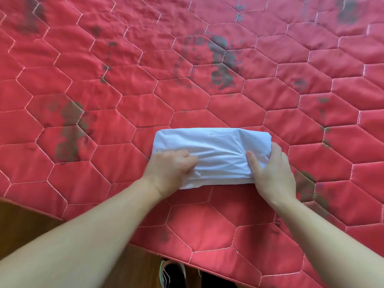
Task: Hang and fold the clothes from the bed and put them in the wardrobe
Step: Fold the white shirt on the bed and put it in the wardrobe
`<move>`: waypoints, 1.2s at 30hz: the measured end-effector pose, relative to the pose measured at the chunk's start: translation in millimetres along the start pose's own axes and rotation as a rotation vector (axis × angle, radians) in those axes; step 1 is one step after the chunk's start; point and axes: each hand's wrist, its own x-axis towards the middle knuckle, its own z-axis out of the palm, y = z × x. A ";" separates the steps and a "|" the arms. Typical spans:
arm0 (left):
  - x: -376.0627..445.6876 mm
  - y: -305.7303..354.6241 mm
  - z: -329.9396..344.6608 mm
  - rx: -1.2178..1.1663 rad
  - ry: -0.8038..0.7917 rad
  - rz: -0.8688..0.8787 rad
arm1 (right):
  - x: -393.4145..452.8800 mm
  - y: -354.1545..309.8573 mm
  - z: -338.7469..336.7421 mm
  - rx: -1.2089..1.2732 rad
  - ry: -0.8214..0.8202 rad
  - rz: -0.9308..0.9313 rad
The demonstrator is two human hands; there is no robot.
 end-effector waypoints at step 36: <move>-108.8 -16.0 -247.7 -1.607 0.275 -1.186 | -108.3 -179.3 -131.5 1.024 -0.940 0.100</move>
